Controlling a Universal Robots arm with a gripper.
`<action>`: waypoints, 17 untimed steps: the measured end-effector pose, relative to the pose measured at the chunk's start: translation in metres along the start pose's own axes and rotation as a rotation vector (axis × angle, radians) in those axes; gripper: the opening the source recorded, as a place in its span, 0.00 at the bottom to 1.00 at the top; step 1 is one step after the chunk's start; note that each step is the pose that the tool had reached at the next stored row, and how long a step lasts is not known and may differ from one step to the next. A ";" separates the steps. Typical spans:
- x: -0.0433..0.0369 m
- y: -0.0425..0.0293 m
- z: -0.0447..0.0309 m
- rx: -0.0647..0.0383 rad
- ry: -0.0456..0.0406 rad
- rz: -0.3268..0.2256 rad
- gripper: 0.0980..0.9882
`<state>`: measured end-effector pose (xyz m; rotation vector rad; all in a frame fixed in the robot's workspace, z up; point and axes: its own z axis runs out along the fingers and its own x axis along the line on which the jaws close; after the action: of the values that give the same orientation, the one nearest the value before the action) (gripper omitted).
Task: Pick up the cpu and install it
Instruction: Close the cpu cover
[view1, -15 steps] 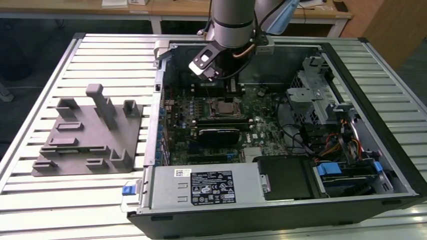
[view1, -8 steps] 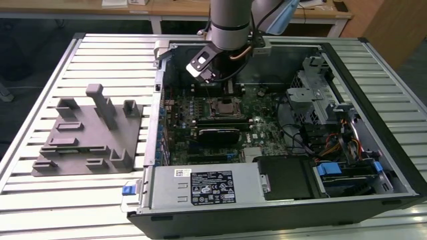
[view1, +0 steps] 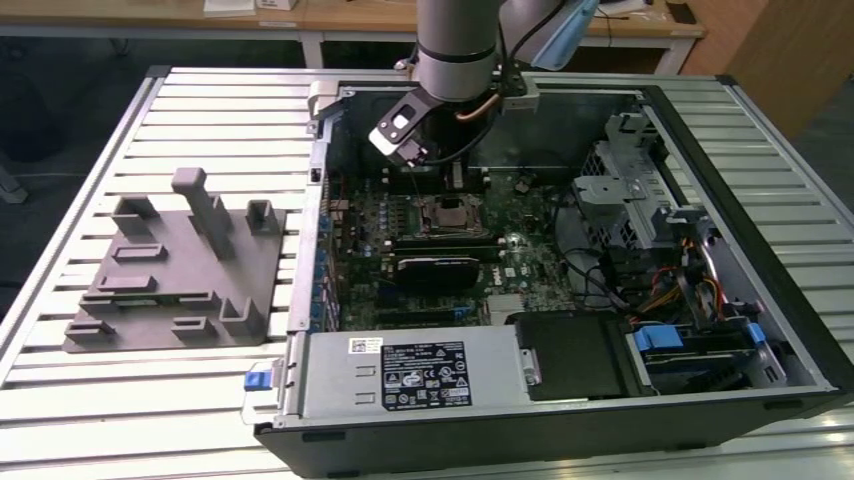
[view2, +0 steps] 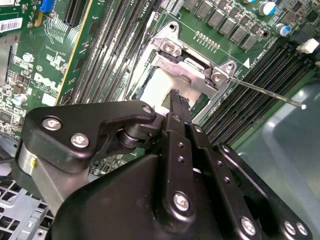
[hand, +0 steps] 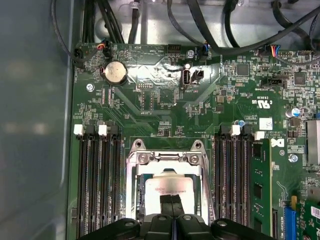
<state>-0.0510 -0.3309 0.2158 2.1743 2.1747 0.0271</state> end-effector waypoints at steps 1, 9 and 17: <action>0.0000 0.0000 0.0000 0.000 0.0001 -0.003 0.01; 0.0000 -0.0001 0.0004 -0.005 0.0079 -0.133 0.01; 0.0000 -0.0001 0.0008 -0.010 0.0165 -0.278 0.01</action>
<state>-0.0511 -0.3309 0.2150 1.8524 2.4584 0.0410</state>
